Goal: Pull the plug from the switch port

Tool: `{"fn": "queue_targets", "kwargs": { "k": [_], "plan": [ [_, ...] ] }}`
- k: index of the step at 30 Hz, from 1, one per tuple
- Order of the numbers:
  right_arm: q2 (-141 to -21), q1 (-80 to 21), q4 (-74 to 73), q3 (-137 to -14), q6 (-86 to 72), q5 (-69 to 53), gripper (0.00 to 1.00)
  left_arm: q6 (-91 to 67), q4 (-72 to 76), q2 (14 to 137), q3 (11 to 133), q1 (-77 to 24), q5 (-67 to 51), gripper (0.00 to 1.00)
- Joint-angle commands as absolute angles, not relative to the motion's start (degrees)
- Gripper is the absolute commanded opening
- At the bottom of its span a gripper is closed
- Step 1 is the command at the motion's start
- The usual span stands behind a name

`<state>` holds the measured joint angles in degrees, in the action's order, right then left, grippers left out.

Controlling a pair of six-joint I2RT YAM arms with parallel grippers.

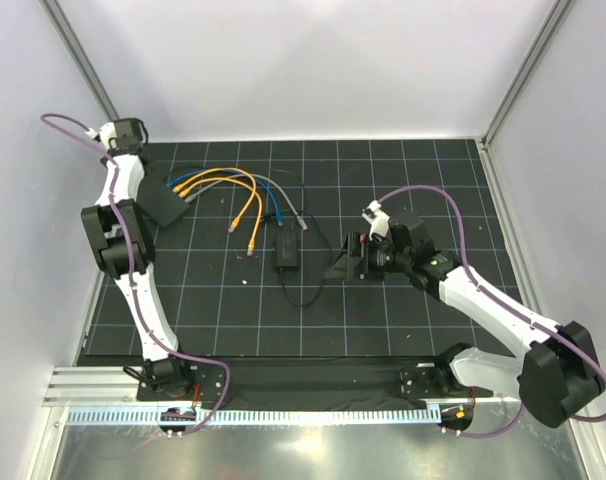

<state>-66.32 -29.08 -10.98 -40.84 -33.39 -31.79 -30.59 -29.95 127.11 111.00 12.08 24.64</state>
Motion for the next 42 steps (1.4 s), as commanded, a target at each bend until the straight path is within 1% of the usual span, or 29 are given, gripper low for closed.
{"fn": "queue_targets", "kwargs": {
  "k": [1,3,8,16,24,26,28,30,32,34,38,42],
  "plan": [
    [-63.72,-29.09,-17.31,-42.19,-29.62,-27.43,1.0,-33.48,-27.88,129.81,116.89,13.36,22.86,0.58],
    [-62.76,-29.09,-18.89,-42.54,-28.57,-26.03,1.0,-33.4,-27.68,132.87,118.73,13.36,20.84,0.54],
    [-62.66,-28.74,-18.72,-42.89,-28.04,-24.26,1.0,-35.16,-26.55,136.58,120.76,13.45,16.62,0.54],
    [-66.53,-28.74,-16.0,-44.03,-28.74,-26.45,1.0,-34.63,-28.12,139.13,121.9,13.62,14.86,0.54],
    [-70.13,-28.65,-14.24,-46.66,-28.91,-26.45,1.0,-32.88,-30.5,139.13,118.74,13.89,12.92,0.54],
    [-70.75,-28.74,-13.45,-46.85,-29.44,-26.89,1.0,-32.96,-31.63,139.13,118.65,13.89,14.75,0.53],
    [-71.01,-28.74,-12.31,-46.67,-30.32,-26.81,1.0,-32.35,-29.46,138.26,116.04,13.89,15.99,0.53],
    [-70.84,-28.65,-12.04,-46.32,-31.11,-26.98,1.0,-30.86,-25.41,137.99,114.79,13.97,15.91,0.56],
    [-70.49,-28.74,-11.87,-46.14,-31.29,-27.16,1.0,-31.02,-25.48,138.51,115.66,14.06,17.66,0.57],
    [-69.79,-28.74,-12.22,-46.05,-31.2,-26.98,1.0,-31.55,-25.84,139.91,117.24,14.24,16.79,0.57],
    [-69.87,-28.74,-12.57,-45.88,-30.85,-26.02,1.0,-32.69,-29.87,142.99,124.17,14.33,15.57,0.57],
    [-70.75,-28.74,-11.96,-45.97,-31.2,-26.46,1.0,-34.45,-30.94,143.7,124.45,14.33,13.1,0.56]
  ]
}}
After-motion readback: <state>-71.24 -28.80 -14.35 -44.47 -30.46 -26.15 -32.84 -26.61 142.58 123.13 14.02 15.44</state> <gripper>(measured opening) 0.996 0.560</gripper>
